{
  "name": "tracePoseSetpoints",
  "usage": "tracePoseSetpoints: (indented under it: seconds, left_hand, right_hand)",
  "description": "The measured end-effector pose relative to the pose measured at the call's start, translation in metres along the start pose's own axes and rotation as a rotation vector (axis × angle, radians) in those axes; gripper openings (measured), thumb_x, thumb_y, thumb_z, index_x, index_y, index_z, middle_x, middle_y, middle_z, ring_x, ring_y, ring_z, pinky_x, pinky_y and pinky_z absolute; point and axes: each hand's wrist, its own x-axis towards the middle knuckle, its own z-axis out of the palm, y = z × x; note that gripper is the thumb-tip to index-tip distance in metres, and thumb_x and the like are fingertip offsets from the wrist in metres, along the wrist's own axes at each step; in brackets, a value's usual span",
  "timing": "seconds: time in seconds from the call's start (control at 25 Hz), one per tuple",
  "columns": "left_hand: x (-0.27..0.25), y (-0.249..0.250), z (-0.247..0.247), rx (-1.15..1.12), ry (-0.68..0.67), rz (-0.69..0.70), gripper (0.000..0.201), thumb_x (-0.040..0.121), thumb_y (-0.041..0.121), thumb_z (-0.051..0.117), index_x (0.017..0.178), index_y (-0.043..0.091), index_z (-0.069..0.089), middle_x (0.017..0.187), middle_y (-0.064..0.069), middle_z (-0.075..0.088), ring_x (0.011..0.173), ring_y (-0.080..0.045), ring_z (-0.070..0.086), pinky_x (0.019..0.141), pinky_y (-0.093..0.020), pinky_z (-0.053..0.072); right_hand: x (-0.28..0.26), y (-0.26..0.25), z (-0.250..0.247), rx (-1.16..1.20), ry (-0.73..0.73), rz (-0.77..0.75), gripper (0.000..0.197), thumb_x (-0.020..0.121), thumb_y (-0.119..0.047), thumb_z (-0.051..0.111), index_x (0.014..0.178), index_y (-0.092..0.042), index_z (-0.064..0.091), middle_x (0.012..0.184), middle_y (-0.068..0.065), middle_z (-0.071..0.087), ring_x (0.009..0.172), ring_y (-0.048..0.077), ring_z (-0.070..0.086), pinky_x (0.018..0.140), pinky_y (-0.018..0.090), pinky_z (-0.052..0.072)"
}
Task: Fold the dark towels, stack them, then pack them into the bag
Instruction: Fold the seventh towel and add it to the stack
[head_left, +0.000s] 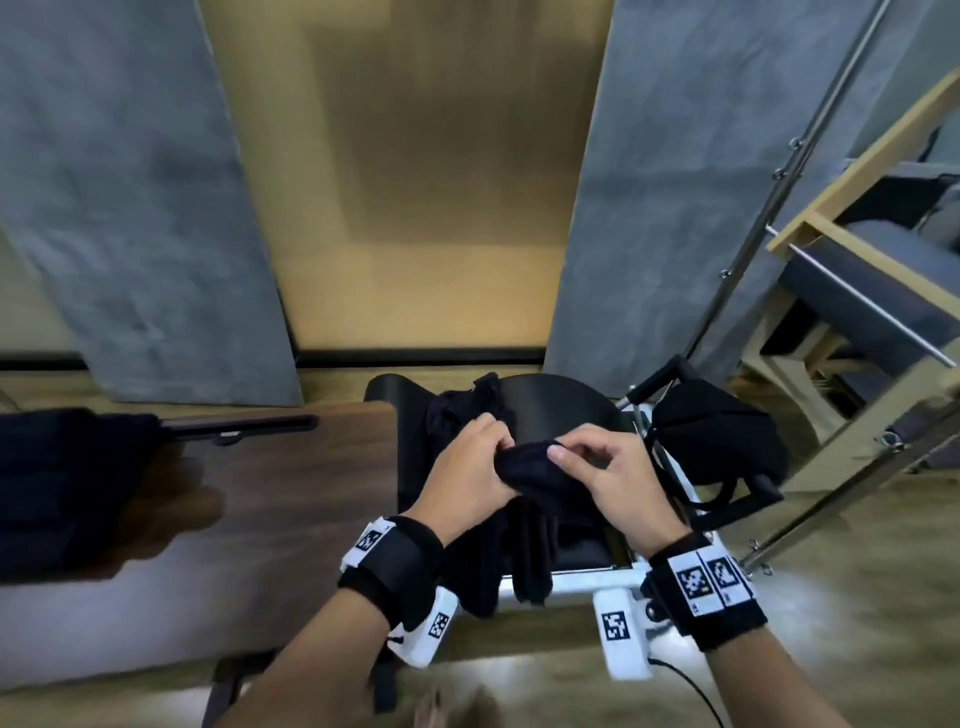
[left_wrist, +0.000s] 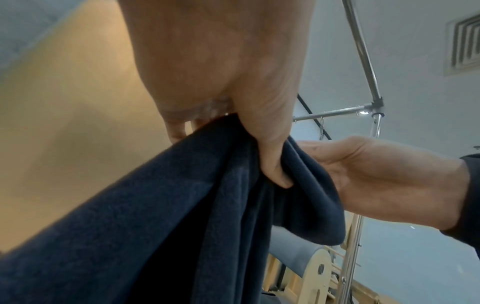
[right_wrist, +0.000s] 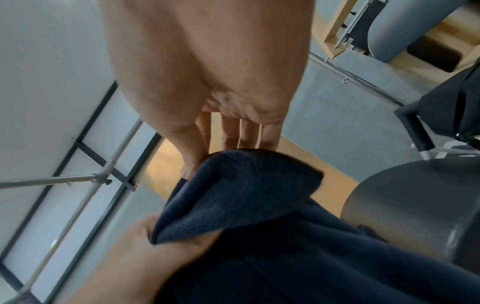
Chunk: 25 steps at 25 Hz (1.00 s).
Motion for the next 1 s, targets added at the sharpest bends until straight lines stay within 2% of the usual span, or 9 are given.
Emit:
tracePoseSetpoints:
  seconds: [0.16, 0.32, 0.48, 0.56, 0.64, 0.72, 0.84, 0.92, 1.0]
  left_hand:
    - [-0.063, 0.004, -0.023, -0.364, -0.2, -0.178, 0.054, 0.075, 0.034, 0.096, 0.096, 0.02, 0.049, 0.095, -0.005, 0.07, 0.087, -0.015, 0.067, 0.078, -0.033, 0.051]
    - [-0.115, 0.004, -0.055, -0.561, -0.34, -0.26, 0.048, 0.081, 0.042, 0.093, 0.121, 0.026, 0.071, 0.12, 0.003, 0.077, 0.115, -0.017, 0.073, 0.102, -0.043, 0.057]
    - [-0.147, 0.007, -0.094, -0.513, -0.192, -0.095, 0.026, 0.093, 0.023, 0.083, 0.116, 0.017, 0.074, 0.114, 0.0, 0.079, 0.111, -0.013, 0.073, 0.094, -0.032, 0.057]
    - [-0.164, 0.009, -0.112, -0.408, -0.161, -0.04, 0.026, 0.095, 0.017, 0.079, 0.116, 0.015, 0.065, 0.11, 0.0, 0.075, 0.105, -0.013, 0.072, 0.091, -0.036, 0.059]
    - [-0.185, 0.009, -0.126, -0.274, -0.189, -0.044, 0.026, 0.095, 0.016, 0.075, 0.109, 0.02, 0.054, 0.104, 0.0, 0.071, 0.096, -0.013, 0.07, 0.083, -0.041, 0.058]
    - [-0.21, 0.001, -0.138, -0.185, -0.21, -0.031, 0.034, 0.094, 0.019, 0.074, 0.105, 0.025, 0.043, 0.104, 0.002, 0.067, 0.093, -0.009, 0.068, 0.077, -0.039, 0.058]
    - [-0.243, -0.013, -0.158, -0.17, -0.23, -0.033, 0.052, 0.089, 0.033, 0.083, 0.113, 0.03, 0.037, 0.115, 0.007, 0.066, 0.105, -0.009, 0.067, 0.084, -0.038, 0.058]
    - [-0.267, -0.032, -0.176, -0.112, -0.247, -0.081, 0.061, 0.083, 0.042, 0.088, 0.122, 0.033, 0.042, 0.122, 0.012, 0.067, 0.112, -0.011, 0.066, 0.091, -0.042, 0.056]
    - [-0.291, -0.055, -0.195, 0.004, -0.234, -0.108, 0.045, 0.084, 0.048, 0.086, 0.118, 0.032, 0.061, 0.116, 0.012, 0.07, 0.111, -0.014, 0.066, 0.095, -0.045, 0.055]
  right_hand:
    - [-0.028, -0.04, 0.016, 0.186, -0.08, -0.016, 0.01, 0.099, -0.017, 0.065, 0.092, -0.014, 0.071, 0.087, 0.006, 0.072, 0.084, 0.016, 0.066, 0.078, 0.028, 0.053]
    - [-0.057, -0.07, 0.03, 0.38, -0.147, 0.06, 0.015, 0.101, -0.022, 0.063, 0.101, -0.007, 0.065, 0.093, 0.017, 0.071, 0.083, 0.025, 0.064, 0.069, 0.031, 0.053]
    - [-0.088, -0.091, 0.058, 0.457, -0.213, 0.208, 0.02, 0.094, -0.025, 0.068, 0.108, -0.012, 0.066, 0.102, 0.012, 0.071, 0.091, 0.025, 0.066, 0.076, 0.031, 0.052]
    - [-0.105, -0.102, 0.088, 0.353, -0.252, 0.248, 0.035, 0.092, -0.045, 0.071, 0.119, -0.023, 0.071, 0.118, 0.004, 0.076, 0.108, 0.021, 0.071, 0.085, 0.028, 0.055]
    - [-0.125, -0.113, 0.123, 0.276, -0.319, 0.216, 0.041, 0.088, -0.055, 0.076, 0.12, -0.028, 0.075, 0.117, 0.0, 0.077, 0.111, 0.014, 0.072, 0.086, 0.021, 0.055]
    - [-0.14, -0.123, 0.154, 0.175, -0.337, 0.131, 0.023, 0.091, -0.04, 0.079, 0.106, -0.024, 0.079, 0.101, -0.003, 0.079, 0.095, 0.01, 0.073, 0.079, 0.021, 0.054]
    - [-0.153, -0.138, 0.18, 0.186, -0.167, 0.054, 0.001, 0.091, -0.01, 0.079, 0.09, -0.01, 0.078, 0.089, 0.011, 0.077, 0.084, 0.014, 0.07, 0.076, 0.029, 0.055]
    - [-0.161, -0.154, 0.192, 0.282, -0.089, 0.032, 0.008, 0.09, -0.002, 0.076, 0.093, -0.009, 0.077, 0.094, 0.014, 0.078, 0.087, 0.017, 0.073, 0.077, 0.027, 0.056]
    - [-0.17, -0.167, 0.2, 0.363, -0.051, 0.043, 0.012, 0.093, 0.0, 0.071, 0.099, -0.01, 0.073, 0.1, 0.014, 0.078, 0.09, 0.019, 0.073, 0.073, 0.025, 0.056]
